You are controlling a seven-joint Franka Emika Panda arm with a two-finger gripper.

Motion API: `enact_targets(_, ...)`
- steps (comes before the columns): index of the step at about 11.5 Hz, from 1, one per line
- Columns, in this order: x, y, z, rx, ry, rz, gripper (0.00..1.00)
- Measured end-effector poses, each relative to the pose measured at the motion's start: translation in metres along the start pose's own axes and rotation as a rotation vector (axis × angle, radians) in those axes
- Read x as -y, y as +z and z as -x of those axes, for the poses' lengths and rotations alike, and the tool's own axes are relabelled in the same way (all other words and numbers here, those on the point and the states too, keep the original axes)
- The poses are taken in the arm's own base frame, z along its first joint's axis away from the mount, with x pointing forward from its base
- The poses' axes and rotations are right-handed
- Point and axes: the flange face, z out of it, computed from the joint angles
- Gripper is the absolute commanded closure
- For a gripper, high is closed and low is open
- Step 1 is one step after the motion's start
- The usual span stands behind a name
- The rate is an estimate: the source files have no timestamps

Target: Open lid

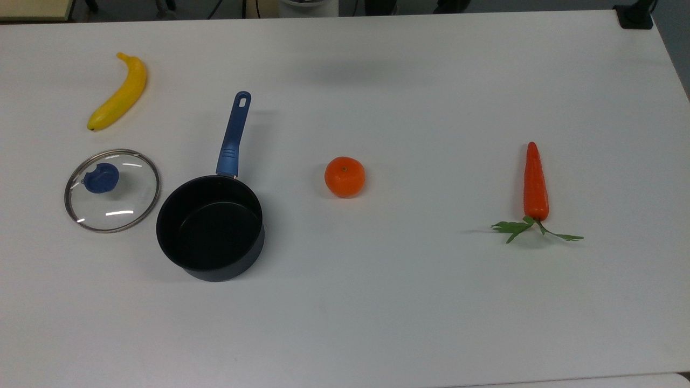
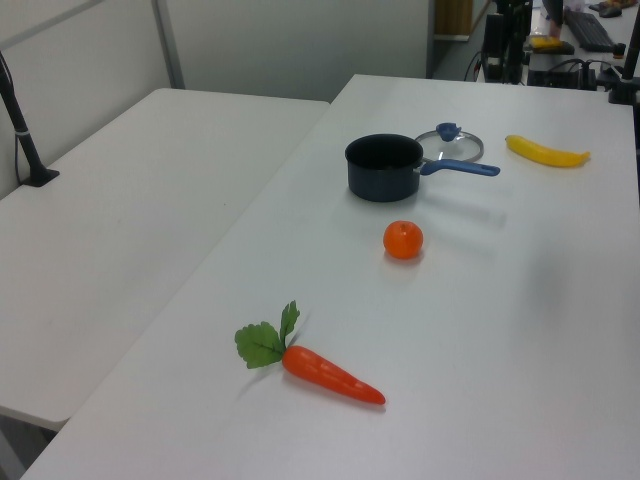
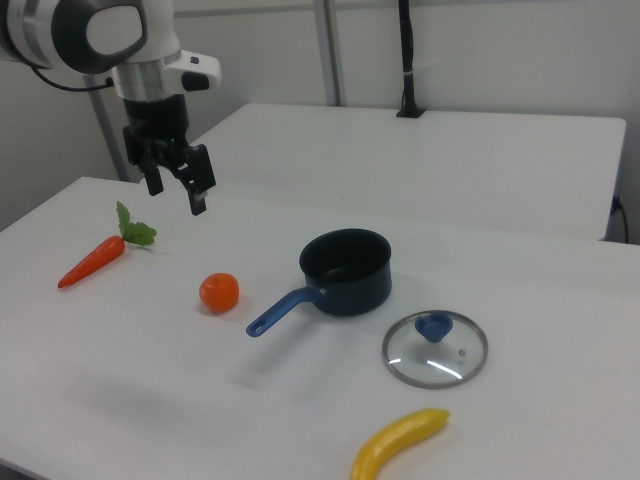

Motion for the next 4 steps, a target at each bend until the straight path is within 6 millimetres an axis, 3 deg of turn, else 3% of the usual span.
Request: enact_targets(4,-0.0137,0.0004,-0.0021,0.001,0.005,0.002,0.00)
